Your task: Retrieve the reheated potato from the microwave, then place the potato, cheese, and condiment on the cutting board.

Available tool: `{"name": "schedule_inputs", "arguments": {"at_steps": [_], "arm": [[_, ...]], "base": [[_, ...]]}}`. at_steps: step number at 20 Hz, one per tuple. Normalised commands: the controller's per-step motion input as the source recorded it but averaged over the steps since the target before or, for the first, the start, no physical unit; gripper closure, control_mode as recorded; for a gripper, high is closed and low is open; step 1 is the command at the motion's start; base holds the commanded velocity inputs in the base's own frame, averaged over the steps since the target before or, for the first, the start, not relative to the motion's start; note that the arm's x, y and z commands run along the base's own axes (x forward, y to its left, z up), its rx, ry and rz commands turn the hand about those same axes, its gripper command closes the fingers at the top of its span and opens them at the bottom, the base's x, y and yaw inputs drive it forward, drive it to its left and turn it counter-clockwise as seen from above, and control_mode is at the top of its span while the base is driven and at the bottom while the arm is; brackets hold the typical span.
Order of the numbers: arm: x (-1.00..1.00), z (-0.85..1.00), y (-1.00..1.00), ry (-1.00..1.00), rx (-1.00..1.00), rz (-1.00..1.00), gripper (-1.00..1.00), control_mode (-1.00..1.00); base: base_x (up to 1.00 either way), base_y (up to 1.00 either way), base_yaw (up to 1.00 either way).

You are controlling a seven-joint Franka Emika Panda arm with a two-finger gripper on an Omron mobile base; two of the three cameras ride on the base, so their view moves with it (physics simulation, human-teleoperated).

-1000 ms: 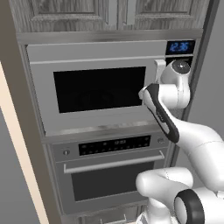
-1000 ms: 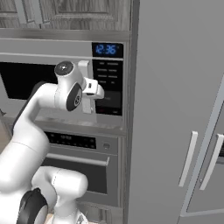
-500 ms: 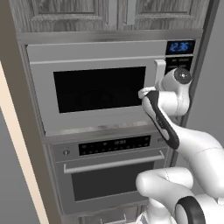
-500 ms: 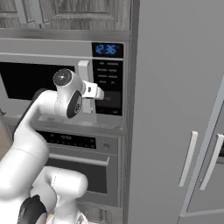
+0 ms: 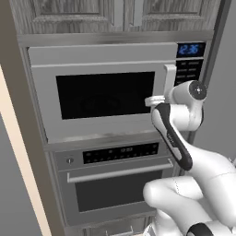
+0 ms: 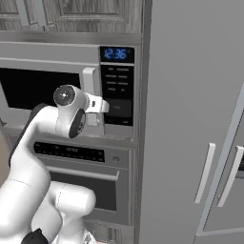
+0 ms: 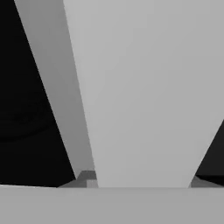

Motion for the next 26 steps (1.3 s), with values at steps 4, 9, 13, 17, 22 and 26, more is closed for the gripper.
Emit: {"name": "schedule_inputs", "arguments": {"at_steps": [4,9,13,17,22,26], "arm": [[-0.64,0.0,0.49,0.0,0.0,0.0,1.0,-1.0],[-0.72,0.01,0.36,0.0,0.0,0.0,1.0,-1.0],[-0.65,0.05,0.24,0.14,0.01,0.0,1.0,-1.0],[-0.69,0.03,0.26,0.07,0.01,0.0,1.0,-1.0],[-0.68,0.04,0.38,0.0,0.01,0.0,1.0,-1.0],[-0.66,0.0,0.42,0.0,0.0,0.0,1.0,-1.0]], "base": [[0.0,0.0,0.0],[0.0,0.0,0.0],[0.0,0.0,0.0],[0.0,0.0,0.0],[0.0,0.0,0.0],[0.0,0.0,0.0]]}}
